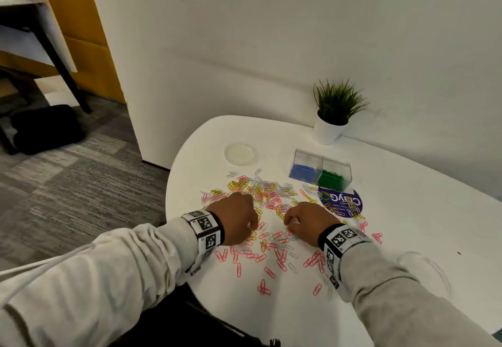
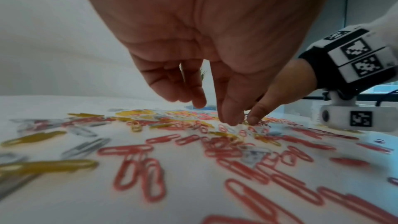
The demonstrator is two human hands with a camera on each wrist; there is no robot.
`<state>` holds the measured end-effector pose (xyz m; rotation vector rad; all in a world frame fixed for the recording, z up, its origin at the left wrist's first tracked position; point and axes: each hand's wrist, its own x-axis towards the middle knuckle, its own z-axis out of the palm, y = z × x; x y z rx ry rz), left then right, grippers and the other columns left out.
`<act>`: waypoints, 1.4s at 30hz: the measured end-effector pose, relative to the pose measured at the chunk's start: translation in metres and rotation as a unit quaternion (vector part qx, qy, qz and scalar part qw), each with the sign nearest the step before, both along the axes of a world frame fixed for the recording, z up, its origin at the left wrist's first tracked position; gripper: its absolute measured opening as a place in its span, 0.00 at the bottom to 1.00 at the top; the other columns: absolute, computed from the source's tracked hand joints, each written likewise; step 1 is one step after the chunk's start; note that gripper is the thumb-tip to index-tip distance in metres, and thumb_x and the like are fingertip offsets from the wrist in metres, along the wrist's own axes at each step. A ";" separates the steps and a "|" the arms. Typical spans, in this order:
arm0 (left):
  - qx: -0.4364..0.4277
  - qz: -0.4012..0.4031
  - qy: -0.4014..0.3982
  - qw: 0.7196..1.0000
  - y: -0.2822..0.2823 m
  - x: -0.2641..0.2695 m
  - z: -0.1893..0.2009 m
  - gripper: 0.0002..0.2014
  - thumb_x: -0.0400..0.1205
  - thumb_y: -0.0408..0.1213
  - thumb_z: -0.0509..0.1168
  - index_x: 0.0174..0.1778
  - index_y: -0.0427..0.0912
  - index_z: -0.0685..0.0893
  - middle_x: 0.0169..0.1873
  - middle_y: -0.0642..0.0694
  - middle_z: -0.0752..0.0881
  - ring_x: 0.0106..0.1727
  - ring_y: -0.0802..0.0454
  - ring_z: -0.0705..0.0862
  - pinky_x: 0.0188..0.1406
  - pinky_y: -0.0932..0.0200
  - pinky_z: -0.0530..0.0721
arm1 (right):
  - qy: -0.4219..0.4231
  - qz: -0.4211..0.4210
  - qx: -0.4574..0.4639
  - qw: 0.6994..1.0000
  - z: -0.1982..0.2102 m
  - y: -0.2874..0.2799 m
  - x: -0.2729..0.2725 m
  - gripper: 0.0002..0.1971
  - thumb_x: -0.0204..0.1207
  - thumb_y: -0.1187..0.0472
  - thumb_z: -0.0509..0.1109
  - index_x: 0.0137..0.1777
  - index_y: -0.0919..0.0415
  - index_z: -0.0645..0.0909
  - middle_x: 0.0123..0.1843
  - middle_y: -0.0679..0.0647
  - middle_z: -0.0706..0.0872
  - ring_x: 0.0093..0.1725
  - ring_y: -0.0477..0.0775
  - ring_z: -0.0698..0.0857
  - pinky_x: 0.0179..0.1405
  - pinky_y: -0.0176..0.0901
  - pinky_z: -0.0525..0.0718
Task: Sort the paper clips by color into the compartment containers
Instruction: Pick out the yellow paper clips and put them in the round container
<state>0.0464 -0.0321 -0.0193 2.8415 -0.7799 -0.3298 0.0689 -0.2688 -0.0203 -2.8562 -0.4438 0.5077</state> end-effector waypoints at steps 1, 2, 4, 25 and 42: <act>0.004 -0.011 -0.007 1.000 -0.004 -0.002 -0.002 0.11 0.81 0.47 0.68 0.58 0.56 0.89 0.58 0.48 0.78 0.61 0.47 0.76 0.58 0.47 0.82 | -0.006 0.005 -0.005 1.000 -0.002 0.000 0.001 0.07 0.81 0.53 0.69 0.55 0.46 0.86 0.59 0.47 0.83 0.59 0.50 0.81 0.60 0.39 0.76; 0.020 -0.023 -0.013 0.999 -0.007 -0.004 -0.003 0.12 0.81 0.49 0.68 0.58 0.55 0.89 0.58 0.48 0.78 0.61 0.47 0.75 0.57 0.47 0.83 | -0.012 0.008 -0.010 1.000 -0.003 0.001 0.002 0.07 0.80 0.53 0.70 0.55 0.46 0.86 0.58 0.47 0.83 0.58 0.50 0.81 0.58 0.39 0.77; 0.058 -0.048 -0.042 0.996 -0.011 -0.006 -0.008 0.11 0.82 0.46 0.67 0.57 0.52 0.89 0.56 0.47 0.78 0.59 0.46 0.75 0.52 0.47 0.84 | -0.016 0.004 -0.014 1.000 -0.004 0.002 0.003 0.05 0.80 0.54 0.70 0.52 0.49 0.85 0.55 0.47 0.84 0.55 0.50 0.82 0.56 0.39 0.78; -0.345 0.279 0.373 0.815 0.012 0.010 0.018 0.03 0.79 0.28 0.65 0.46 0.36 0.83 0.35 0.40 0.79 0.28 0.49 0.76 0.30 0.58 0.76 | 0.005 -0.166 0.190 0.968 0.010 -0.001 -0.010 0.06 0.76 0.60 0.69 0.40 0.56 0.75 0.36 0.52 0.80 0.33 0.50 0.74 0.32 0.43 0.73; 0.120 0.022 0.104 0.987 -0.050 -0.008 0.028 0.14 0.80 0.38 0.63 0.27 0.41 0.75 0.27 0.47 0.74 0.26 0.49 0.72 0.28 0.61 0.74 | 0.033 -0.177 0.137 0.974 -0.006 0.014 0.015 0.10 0.85 0.59 0.60 0.50 0.54 0.83 0.51 0.49 0.86 0.52 0.53 0.84 0.48 0.46 0.81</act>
